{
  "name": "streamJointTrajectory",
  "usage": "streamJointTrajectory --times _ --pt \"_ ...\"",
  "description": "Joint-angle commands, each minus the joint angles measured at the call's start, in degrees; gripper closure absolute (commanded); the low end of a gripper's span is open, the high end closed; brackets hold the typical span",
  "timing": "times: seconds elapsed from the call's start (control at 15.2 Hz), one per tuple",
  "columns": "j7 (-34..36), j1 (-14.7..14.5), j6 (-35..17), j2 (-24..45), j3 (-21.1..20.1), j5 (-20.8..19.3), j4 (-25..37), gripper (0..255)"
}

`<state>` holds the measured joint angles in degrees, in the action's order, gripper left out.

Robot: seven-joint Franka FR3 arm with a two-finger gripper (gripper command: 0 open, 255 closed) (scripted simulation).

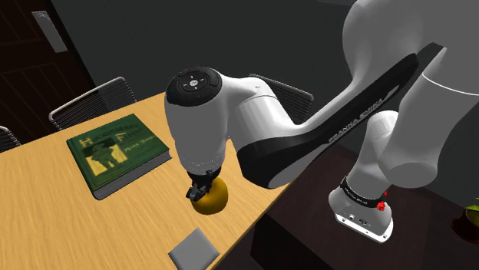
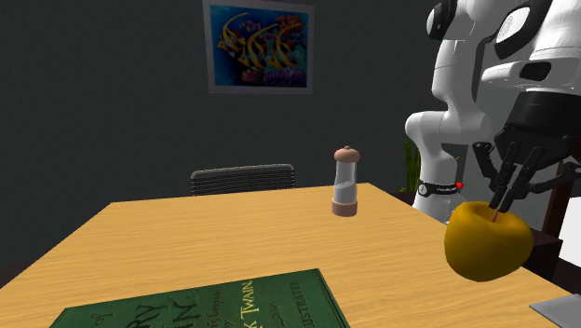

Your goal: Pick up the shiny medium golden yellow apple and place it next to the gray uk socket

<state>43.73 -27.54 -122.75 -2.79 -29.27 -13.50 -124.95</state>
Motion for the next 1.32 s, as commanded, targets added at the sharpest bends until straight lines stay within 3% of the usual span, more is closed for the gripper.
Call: streamJointTrajectory --times 0.0,0.33,0.4,0.73,0.99,1.25 --pt "0.1 0.0 -0.2 0.2 0.0 -0.1 0.0 255" --pt "0.1 0.0 -0.2 0.2 0.0 -0.1 0.0 255" --pt "0.1 0.0 -0.2 0.2 0.0 -0.1 0.0 0" --pt "0.1 0.0 -0.2 0.1 0.0 -0.1 0.0 0" --pt "-1.6 -0.6 6.6 -2.9 -0.3 2.5 4.3 0" --pt "-1.6 -0.6 6.6 -2.9 -0.3 2.5 4.3 0"
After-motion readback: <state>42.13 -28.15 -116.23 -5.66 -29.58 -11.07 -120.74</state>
